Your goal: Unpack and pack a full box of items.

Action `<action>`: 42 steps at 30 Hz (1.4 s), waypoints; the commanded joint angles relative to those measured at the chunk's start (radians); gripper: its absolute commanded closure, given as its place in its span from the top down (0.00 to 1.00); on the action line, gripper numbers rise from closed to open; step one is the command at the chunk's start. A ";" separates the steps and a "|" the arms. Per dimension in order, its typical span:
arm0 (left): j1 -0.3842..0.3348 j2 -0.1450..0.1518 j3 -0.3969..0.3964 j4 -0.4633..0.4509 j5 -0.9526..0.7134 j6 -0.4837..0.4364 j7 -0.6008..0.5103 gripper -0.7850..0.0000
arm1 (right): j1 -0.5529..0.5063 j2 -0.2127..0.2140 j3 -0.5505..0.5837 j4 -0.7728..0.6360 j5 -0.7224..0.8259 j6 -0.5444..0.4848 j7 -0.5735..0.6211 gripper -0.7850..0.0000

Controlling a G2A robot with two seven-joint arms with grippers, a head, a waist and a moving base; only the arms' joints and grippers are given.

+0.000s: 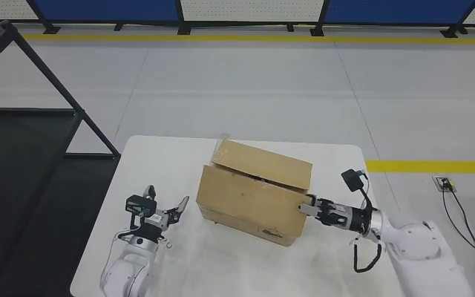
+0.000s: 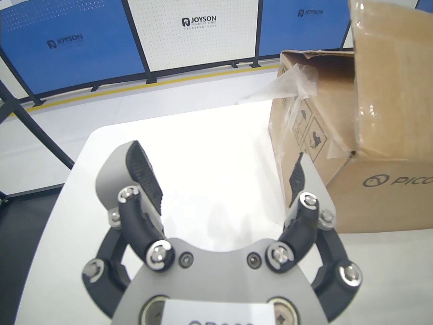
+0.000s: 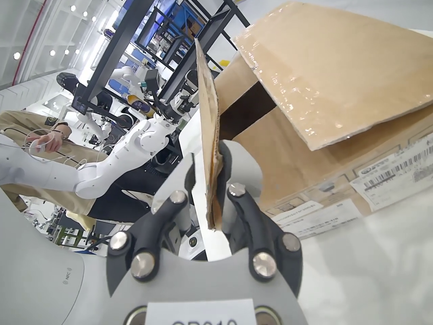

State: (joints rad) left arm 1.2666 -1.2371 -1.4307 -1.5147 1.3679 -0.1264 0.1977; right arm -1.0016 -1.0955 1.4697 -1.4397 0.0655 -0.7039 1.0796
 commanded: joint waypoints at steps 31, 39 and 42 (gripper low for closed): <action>0.002 -0.009 0.122 -0.018 0.143 -0.060 0.019 1.00 | -0.403 0.054 0.255 -0.247 -0.298 -0.095 -0.381 1.00; 0.031 -0.007 0.098 -0.043 0.130 -0.040 0.035 1.00 | -0.424 0.060 0.265 -0.257 -0.267 -0.098 -0.429 1.00; 0.041 -0.003 0.047 -0.037 0.097 -0.014 0.038 1.00 | -0.428 0.062 0.267 -0.259 -0.262 -0.097 -0.442 1.00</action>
State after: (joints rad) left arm 1.3045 -1.2417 -1.3606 -1.5573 1.4771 -0.1509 0.2362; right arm -1.4282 -1.0341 1.7359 -1.6976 -0.1981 -0.8011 0.6424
